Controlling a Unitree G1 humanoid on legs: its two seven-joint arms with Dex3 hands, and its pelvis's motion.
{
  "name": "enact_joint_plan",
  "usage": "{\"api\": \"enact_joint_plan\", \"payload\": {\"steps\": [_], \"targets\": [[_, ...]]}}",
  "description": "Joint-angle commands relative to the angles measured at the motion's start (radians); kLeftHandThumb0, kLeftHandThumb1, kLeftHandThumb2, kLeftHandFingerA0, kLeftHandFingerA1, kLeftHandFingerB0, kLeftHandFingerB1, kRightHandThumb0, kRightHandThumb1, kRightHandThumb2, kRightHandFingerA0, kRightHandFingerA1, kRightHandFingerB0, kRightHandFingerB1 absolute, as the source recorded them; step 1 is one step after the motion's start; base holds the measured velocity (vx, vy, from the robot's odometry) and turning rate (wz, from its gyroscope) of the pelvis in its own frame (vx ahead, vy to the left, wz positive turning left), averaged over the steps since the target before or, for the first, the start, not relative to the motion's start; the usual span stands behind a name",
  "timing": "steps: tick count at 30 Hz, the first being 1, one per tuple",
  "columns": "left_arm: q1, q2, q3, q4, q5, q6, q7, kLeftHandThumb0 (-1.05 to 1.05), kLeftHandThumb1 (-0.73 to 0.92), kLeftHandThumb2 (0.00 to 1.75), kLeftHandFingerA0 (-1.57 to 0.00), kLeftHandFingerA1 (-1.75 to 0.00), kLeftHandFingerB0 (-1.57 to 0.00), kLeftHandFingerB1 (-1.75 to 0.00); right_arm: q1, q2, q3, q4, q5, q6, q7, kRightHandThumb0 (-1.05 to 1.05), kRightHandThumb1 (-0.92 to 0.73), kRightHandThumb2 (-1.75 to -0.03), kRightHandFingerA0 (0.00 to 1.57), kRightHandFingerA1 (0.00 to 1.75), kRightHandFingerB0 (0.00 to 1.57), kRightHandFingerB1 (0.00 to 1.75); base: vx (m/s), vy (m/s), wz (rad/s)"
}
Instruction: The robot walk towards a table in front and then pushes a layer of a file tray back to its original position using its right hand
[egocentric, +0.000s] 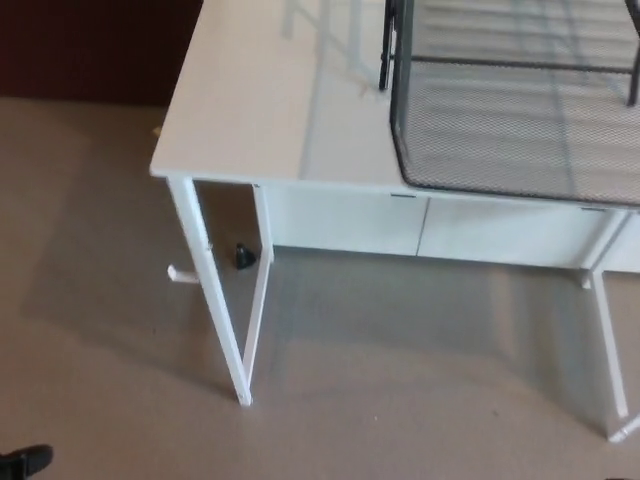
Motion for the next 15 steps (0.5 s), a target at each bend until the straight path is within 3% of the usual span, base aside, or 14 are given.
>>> {"api": "enact_joint_plan", "payload": {"steps": [1,7,15], "targets": [[0.014,0.014,0.001,0.009,0.007,-0.015,-0.005,-0.11,0.4,0.84,-0.26,-0.54,-0.19,-0.49,0.012,-0.005,0.001,0.012,-0.008,-0.015,-0.014,-0.6,-0.46,-0.8,0.57,0.64,0.37,0.48,0.31,-0.114,-0.01],[0.015,0.013,0.004,-0.008,0.002,-0.005,-0.001,-0.09,0.4,0.84,-0.28,-0.55,-0.2,-0.49,0.005,-0.014,0.011,0.015,-0.025,-0.015,-0.023,-0.62,-0.47,-0.82,0.57,0.63,0.37,0.49,0.3,-0.085,-0.09],[0.012,0.011,0.002,-0.009,0.004,0.0,0.009,-0.09,0.39,0.83,-0.3,-0.55,-0.21,-0.5,-0.002,-0.02,0.016,0.035,-0.026,-0.042,-0.021,-0.62,-0.47,-0.81,0.54,0.62,0.36,0.48,0.2,0.142,-0.03]]}}
